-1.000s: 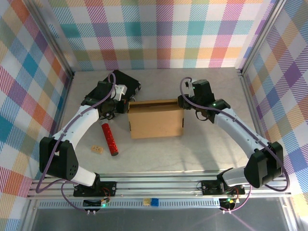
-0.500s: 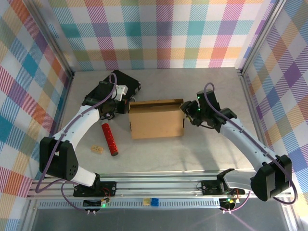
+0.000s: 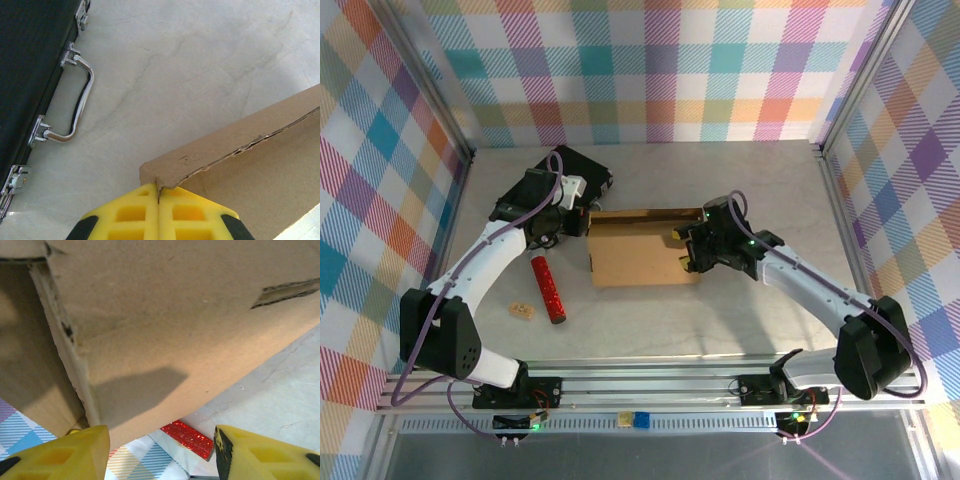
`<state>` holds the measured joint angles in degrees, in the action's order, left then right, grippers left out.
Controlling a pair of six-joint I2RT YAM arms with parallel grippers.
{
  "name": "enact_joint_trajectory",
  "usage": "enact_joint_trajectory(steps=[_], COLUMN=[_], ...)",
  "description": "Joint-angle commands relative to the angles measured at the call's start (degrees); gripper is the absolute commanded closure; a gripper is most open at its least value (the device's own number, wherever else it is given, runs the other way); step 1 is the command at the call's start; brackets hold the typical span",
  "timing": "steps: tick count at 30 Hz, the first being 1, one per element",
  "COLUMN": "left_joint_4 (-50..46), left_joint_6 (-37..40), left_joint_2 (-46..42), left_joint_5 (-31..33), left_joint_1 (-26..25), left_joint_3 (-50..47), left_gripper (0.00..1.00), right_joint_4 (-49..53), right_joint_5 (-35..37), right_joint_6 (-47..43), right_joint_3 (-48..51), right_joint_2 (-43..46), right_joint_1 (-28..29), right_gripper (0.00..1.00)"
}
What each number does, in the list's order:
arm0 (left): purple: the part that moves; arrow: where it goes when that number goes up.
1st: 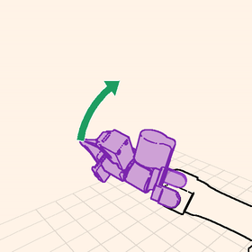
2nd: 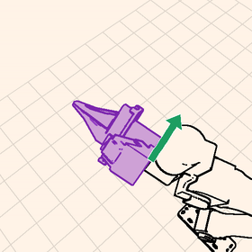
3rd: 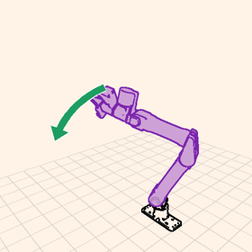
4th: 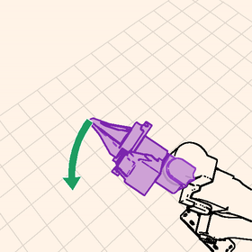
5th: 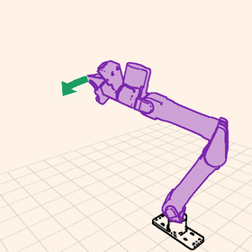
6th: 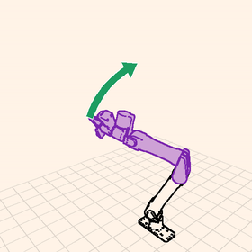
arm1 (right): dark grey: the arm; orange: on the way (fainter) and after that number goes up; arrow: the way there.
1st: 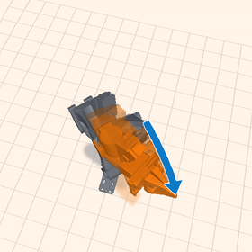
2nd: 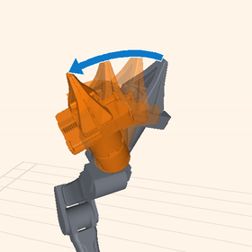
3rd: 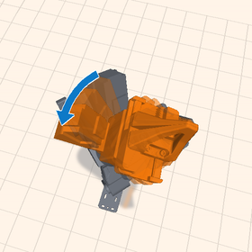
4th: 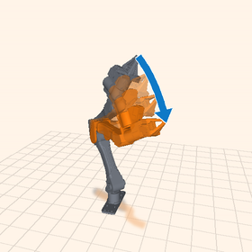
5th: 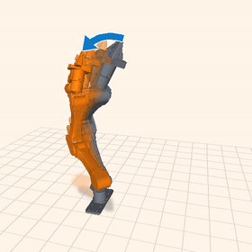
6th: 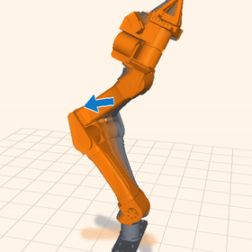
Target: Fold the paper box
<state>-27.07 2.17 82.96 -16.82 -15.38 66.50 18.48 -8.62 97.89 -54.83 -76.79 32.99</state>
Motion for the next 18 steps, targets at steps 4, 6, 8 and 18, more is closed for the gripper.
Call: enact_joint_trajectory(steps=[4,6,8,18], left_joint_4=[-0.4,-0.4,-0.3,-0.3], left_joint_6=[-0.8,-0.9,-0.8,-0.9], left_joint_2=[-1.4,-1.2,-1.1,-0.8], left_joint_5=[0.5,0.6,0.5,0.3], left_joint_1=[-0.8,-0.9,-0.9,-1.1], left_joint_3=[1.4,1.5,1.4,1.9], left_gripper=[1.00,1.00,1.00,1.00], right_joint_4=[-5.4,-5.8,-7.0,-9.7], right_joint_5=[1.9,1.6,1.5,2.9], right_joint_6=[2.8,2.8,3.2,2.2], right_joint_3=[-3.1,-3.1,-2.5,-2.5], right_joint_2=[-1.8,-2.7,-3.3,-6.2], right_joint_1=[0.8,0.9,0.9,0.9], right_gripper=[0.44,0.45,0.47,0.54])
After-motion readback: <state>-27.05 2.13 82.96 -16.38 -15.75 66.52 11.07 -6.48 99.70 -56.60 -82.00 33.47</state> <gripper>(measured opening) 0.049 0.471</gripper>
